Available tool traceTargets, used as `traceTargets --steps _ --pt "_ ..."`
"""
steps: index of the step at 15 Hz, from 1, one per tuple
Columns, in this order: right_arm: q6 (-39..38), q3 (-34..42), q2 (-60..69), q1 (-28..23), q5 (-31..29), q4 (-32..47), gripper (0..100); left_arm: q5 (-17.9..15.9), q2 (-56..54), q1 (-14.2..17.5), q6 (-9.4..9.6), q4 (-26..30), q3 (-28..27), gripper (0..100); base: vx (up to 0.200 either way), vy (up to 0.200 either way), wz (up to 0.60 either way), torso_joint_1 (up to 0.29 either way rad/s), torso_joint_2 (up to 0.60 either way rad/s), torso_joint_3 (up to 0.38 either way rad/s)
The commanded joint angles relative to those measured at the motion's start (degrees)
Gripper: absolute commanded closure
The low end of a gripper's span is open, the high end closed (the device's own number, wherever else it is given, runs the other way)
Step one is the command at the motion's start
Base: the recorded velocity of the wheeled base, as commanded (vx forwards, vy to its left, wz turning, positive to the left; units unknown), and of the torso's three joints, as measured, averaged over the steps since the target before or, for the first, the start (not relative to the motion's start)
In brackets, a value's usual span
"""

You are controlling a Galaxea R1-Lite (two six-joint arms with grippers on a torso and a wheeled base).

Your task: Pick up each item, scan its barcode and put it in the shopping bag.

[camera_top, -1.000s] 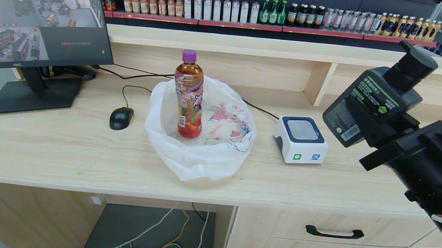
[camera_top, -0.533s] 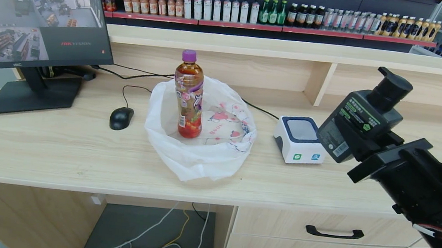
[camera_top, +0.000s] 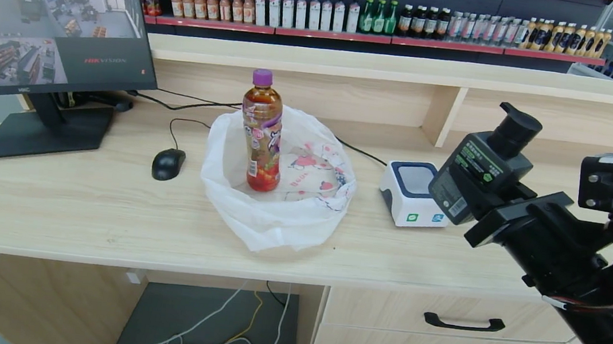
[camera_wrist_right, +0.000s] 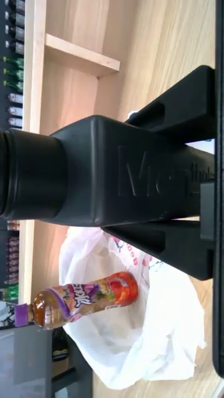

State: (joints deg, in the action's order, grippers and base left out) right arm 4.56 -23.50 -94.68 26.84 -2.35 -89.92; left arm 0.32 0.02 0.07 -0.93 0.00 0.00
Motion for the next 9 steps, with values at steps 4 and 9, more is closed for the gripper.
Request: traceTargets --steps 4,9 --pt "0.01 0.56 -0.33 -0.3 -0.02 -0.08 100 0.03 -0.02 0.01 0.05 0.0 0.0 0 0.0 0.2 0.0 0.004 0.0 0.005" --pt "0.01 -0.05 -1.29 -1.27 -0.02 -0.08 100 0.03 -0.02 0.01 -0.04 0.0 0.0 0 0.0 0.2 0.0 0.003 0.0 0.004"
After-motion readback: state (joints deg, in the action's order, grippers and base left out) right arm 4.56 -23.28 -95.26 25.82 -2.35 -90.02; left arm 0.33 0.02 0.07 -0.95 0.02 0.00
